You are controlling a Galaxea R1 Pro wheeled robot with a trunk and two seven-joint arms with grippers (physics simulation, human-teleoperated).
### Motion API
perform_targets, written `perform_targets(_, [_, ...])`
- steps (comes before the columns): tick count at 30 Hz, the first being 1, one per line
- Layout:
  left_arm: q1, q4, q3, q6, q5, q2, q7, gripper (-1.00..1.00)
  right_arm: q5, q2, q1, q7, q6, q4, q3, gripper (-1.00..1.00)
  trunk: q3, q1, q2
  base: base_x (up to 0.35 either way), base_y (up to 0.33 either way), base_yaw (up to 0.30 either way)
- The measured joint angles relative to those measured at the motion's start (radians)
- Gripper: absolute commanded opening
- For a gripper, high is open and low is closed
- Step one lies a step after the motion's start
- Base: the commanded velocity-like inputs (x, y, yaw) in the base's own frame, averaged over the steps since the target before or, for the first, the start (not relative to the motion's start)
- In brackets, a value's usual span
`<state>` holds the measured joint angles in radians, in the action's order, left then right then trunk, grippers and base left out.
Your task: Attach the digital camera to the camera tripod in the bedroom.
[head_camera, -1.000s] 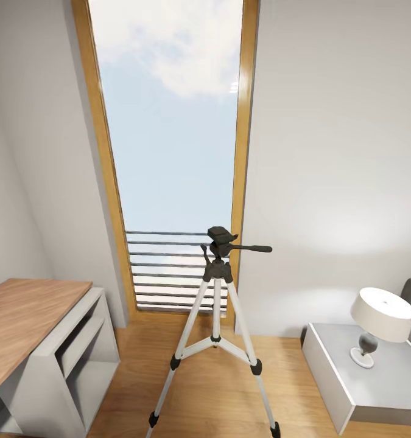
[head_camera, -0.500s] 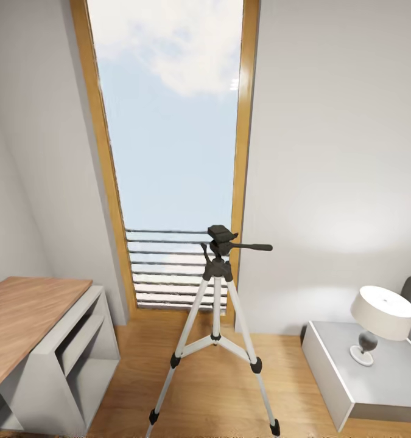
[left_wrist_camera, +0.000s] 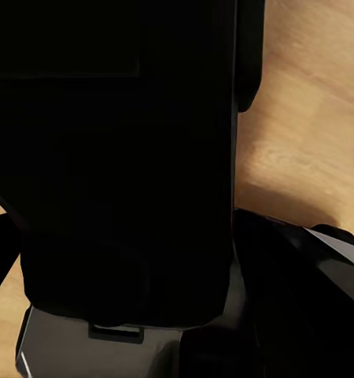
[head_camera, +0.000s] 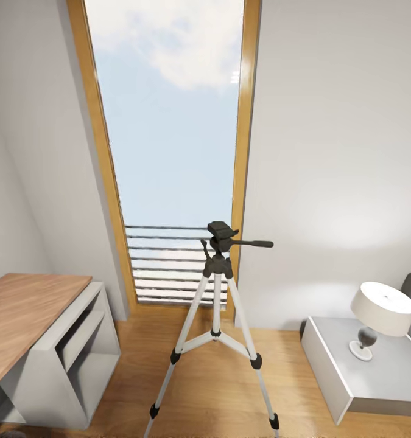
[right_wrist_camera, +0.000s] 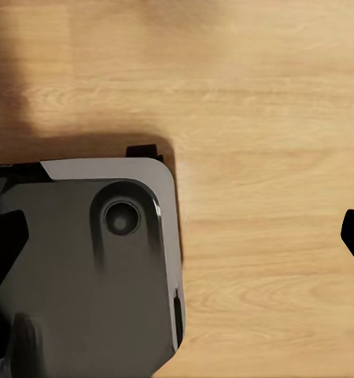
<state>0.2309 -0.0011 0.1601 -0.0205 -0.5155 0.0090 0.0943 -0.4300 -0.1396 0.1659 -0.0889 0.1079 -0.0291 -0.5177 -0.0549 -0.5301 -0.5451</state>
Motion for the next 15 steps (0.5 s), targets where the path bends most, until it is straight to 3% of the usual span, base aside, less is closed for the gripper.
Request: perform_targets(15, [0.001, -0.002, 0.001, -0.006, 0.005, 0.000, 0.000, -1.00, -0.001, -0.002, 0.000, 0.000, 0.000, 0.000, 0.000, 1.00, -0.024, 0.000, 0.000, 0.000, 0.000, 0.000])
